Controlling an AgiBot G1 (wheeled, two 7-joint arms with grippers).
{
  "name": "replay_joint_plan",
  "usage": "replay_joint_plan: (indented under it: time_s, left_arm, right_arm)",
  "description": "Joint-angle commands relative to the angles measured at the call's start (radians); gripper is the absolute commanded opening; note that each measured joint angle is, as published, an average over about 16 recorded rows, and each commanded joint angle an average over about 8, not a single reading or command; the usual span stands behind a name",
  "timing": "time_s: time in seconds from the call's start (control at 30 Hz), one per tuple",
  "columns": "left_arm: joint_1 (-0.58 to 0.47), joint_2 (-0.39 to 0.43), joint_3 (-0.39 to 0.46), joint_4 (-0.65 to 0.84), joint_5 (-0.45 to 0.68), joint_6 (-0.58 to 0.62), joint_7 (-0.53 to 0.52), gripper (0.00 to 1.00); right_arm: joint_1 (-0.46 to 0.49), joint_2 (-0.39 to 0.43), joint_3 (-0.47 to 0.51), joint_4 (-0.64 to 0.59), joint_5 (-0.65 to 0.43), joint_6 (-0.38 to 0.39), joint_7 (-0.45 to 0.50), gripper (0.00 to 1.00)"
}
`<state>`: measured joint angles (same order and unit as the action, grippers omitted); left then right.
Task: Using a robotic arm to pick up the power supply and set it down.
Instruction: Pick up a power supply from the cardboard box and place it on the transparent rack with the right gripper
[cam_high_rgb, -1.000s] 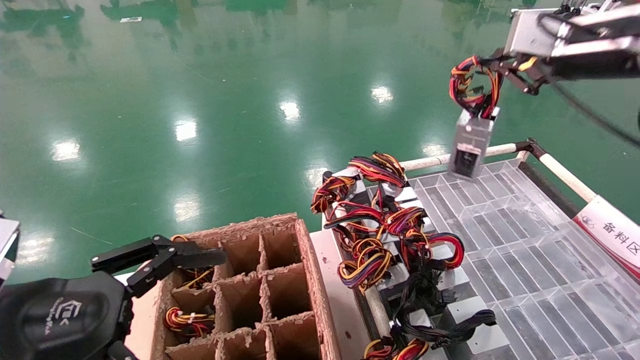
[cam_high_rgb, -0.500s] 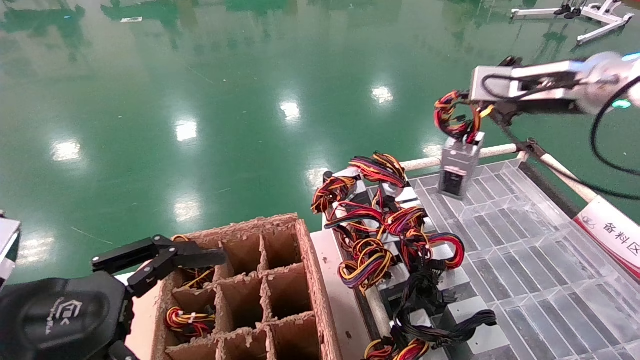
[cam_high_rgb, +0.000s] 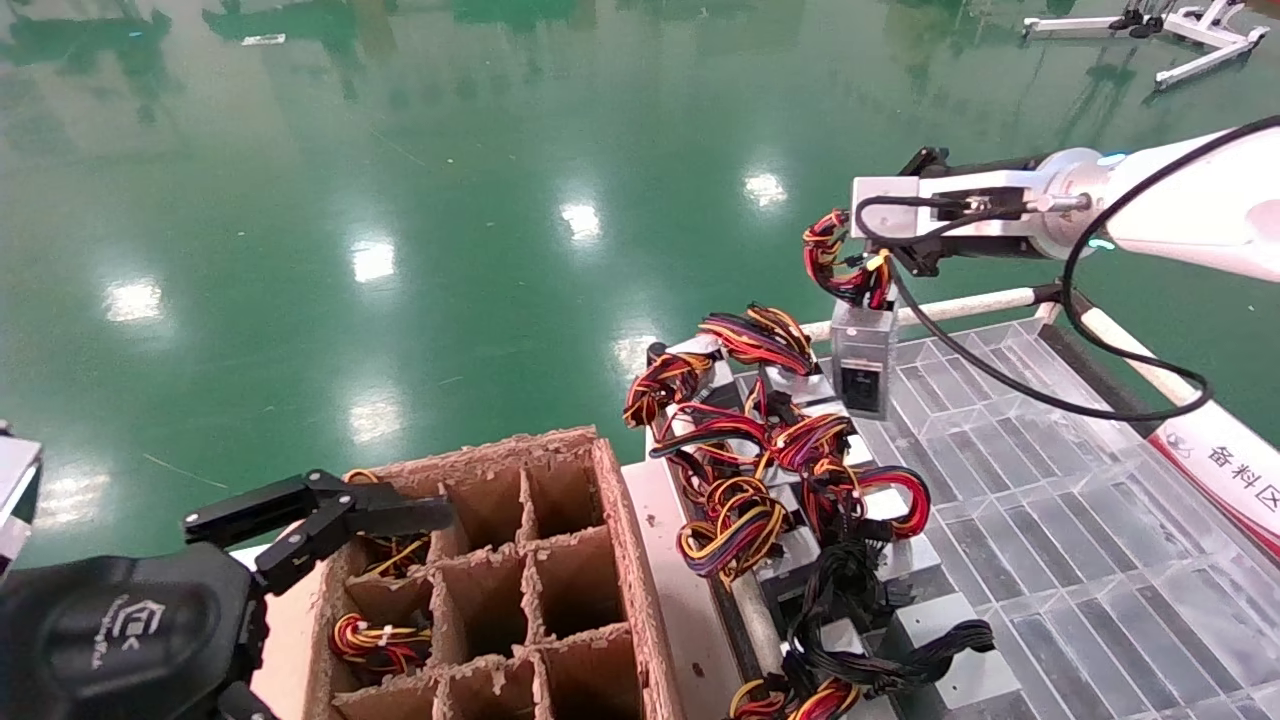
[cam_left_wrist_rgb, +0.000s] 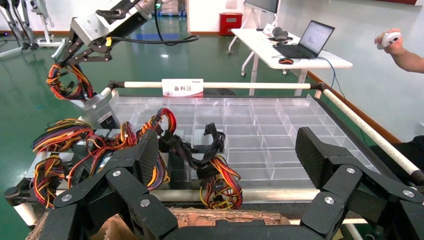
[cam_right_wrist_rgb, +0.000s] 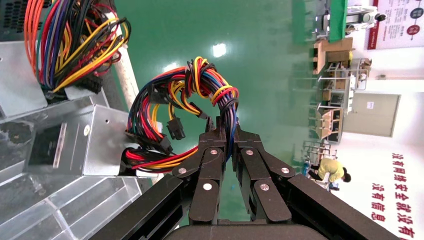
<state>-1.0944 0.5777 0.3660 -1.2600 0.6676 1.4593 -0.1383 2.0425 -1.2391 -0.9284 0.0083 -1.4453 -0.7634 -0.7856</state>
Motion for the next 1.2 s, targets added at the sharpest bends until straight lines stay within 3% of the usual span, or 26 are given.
replay_joint_plan:
  time_s: [0.03, 0.83, 1.2]
  left_arm:
    - [0.000, 0.000, 0.000, 0.000, 0.000, 0.000, 0.000, 1.00]
    - [0.000, 0.000, 0.000, 0.000, 0.000, 0.000, 0.000, 1.00]
    - [0.000, 0.000, 0.000, 0.000, 0.000, 0.000, 0.000, 1.00]
  right_arm:
    - [-0.004, -0.011, -0.002, -0.004, -0.002, 0.010, -0.001, 0.00]
    - [-0.043, 0.059, -0.007, -0.019, -0.010, 0.011, 0.008, 0.00]
    - [-0.057, 0.016, -0.011, -0.002, -0.016, 0.010, 0.004, 0.00]
